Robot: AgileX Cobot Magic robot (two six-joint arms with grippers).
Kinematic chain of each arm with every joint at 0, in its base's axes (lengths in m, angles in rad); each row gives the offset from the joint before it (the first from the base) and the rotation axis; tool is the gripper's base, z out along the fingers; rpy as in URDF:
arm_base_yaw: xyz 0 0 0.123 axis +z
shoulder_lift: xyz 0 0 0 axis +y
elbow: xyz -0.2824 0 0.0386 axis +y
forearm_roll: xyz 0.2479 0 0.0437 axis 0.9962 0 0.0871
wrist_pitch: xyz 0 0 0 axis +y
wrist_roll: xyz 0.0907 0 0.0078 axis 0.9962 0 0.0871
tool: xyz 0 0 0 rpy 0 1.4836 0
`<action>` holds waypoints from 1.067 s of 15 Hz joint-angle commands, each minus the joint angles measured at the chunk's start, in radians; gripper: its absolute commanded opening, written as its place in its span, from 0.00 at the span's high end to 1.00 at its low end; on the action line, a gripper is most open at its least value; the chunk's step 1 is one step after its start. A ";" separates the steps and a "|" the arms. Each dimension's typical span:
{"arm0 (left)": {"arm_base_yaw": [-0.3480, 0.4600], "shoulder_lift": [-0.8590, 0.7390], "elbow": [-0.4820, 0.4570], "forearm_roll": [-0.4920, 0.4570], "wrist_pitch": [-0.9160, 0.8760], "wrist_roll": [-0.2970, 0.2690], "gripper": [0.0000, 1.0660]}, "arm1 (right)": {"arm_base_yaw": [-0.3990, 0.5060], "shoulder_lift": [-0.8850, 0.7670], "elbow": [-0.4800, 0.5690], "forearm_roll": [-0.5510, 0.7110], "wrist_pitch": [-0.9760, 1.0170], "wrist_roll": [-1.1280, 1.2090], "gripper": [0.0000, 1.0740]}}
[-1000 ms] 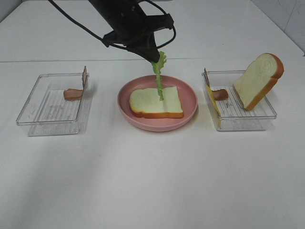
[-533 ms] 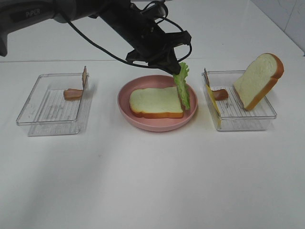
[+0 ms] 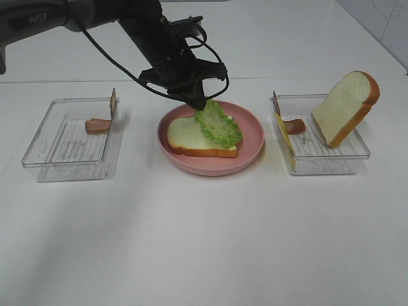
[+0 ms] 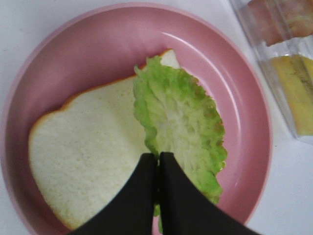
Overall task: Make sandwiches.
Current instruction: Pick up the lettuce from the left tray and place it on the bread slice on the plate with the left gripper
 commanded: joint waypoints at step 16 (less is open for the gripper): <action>-0.006 -0.061 -0.174 0.127 0.278 -0.101 0.04 | -0.003 -0.029 0.003 0.006 -0.006 0.010 0.21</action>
